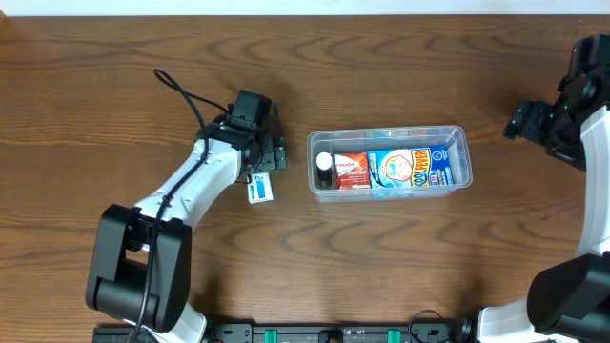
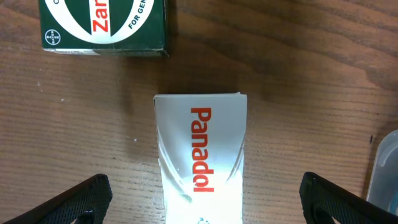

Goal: Pack container
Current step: 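Lower the left gripper and grasp the white Panadol box, then lift the white box and carry it over the container, then lower the white box onto the blue box in the container and release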

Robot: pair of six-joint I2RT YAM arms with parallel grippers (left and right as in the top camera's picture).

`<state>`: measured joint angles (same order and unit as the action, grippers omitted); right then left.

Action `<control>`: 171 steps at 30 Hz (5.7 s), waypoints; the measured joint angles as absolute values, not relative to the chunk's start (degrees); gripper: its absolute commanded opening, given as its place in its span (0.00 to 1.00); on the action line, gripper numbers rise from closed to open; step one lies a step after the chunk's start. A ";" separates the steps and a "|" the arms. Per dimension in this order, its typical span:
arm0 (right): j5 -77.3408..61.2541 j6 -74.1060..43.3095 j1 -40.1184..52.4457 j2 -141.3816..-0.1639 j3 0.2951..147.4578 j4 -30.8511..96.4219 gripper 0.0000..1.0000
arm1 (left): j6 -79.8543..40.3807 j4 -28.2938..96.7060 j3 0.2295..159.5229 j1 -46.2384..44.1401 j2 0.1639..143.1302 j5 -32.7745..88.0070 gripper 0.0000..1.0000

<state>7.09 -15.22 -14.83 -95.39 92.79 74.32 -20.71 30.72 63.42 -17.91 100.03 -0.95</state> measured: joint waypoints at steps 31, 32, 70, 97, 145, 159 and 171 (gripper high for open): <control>7.11 -15.22 -14.83 -95.39 92.79 74.32 0.99 | -20.78 24.80 59.53 -17.91 105.16 -1.89 0.75; 7.11 -15.22 -14.83 -95.39 92.79 74.32 0.99 | -20.75 24.77 59.53 -17.91 105.16 -1.89 0.74; 7.09 -15.22 -14.83 -95.39 92.79 74.30 0.99 | -5.89 29.78 67.24 -17.91 79.79 2.02 0.38; 7.09 -15.22 -14.83 -95.39 92.79 74.32 0.99 | 13.56 5.28 73.12 -47.13 94.54 13.61 0.38; 7.09 -15.22 -14.83 -95.39 92.79 74.30 0.99 | 22.55 -6.46 73.10 -47.92 110.10 13.58 0.75; 7.11 -15.22 -14.83 -95.39 92.79 74.30 0.99 | 19.03 -5.52 73.10 -48.27 108.99 13.61 0.23; 7.11 -15.22 -14.83 -95.39 92.79 74.32 0.99 | 5.80 24.86 88.44 -48.27 106.06 8.10 0.11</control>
